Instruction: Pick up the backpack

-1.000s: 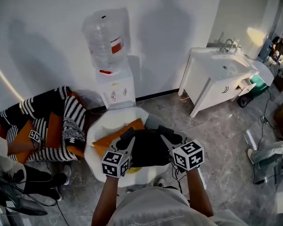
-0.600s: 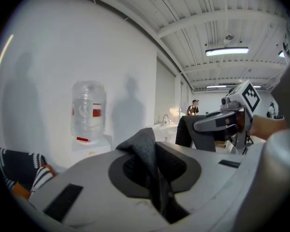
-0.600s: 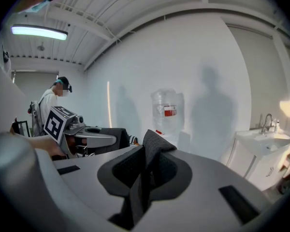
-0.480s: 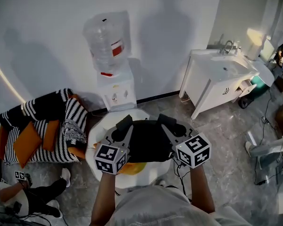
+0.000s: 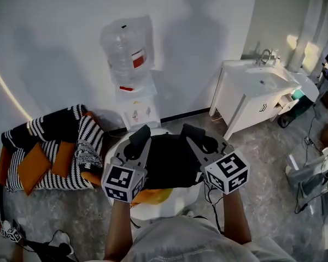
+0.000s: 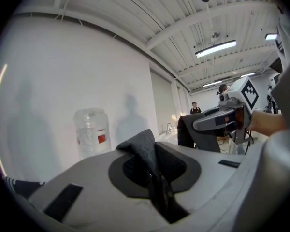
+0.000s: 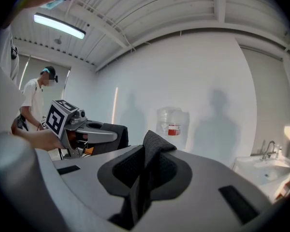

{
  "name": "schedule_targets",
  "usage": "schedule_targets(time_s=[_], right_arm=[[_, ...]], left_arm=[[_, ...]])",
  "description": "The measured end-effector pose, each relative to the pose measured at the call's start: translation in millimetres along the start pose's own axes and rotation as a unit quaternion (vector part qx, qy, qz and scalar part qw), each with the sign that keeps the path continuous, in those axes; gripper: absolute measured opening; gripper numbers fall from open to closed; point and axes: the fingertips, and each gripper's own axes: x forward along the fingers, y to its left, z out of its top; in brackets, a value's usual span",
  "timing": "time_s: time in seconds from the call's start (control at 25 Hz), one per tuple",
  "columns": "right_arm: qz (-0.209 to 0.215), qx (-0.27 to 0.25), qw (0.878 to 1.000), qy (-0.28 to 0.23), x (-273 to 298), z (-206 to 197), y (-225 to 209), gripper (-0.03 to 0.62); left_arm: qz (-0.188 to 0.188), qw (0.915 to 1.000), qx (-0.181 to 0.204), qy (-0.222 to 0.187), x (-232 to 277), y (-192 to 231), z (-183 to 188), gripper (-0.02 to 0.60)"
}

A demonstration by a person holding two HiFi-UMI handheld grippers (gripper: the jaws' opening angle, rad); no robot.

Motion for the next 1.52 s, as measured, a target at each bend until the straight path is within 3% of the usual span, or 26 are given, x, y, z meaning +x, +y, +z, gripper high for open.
schedule_targets(time_s=[0.52,1.52], right_arm=[[-0.007,-0.022,0.999,-0.032,-21.0,43.1,8.3,0.037],[-0.015,-0.02,0.999,-0.024,-15.6,36.3,9.1,0.032]], left_arm=[[0.019,0.9984,0.043,-0.03,-22.5,-3.8,49.0,0.048],[0.016,0.9994,0.028,-0.008,-22.6,-1.2,39.1,0.048]])
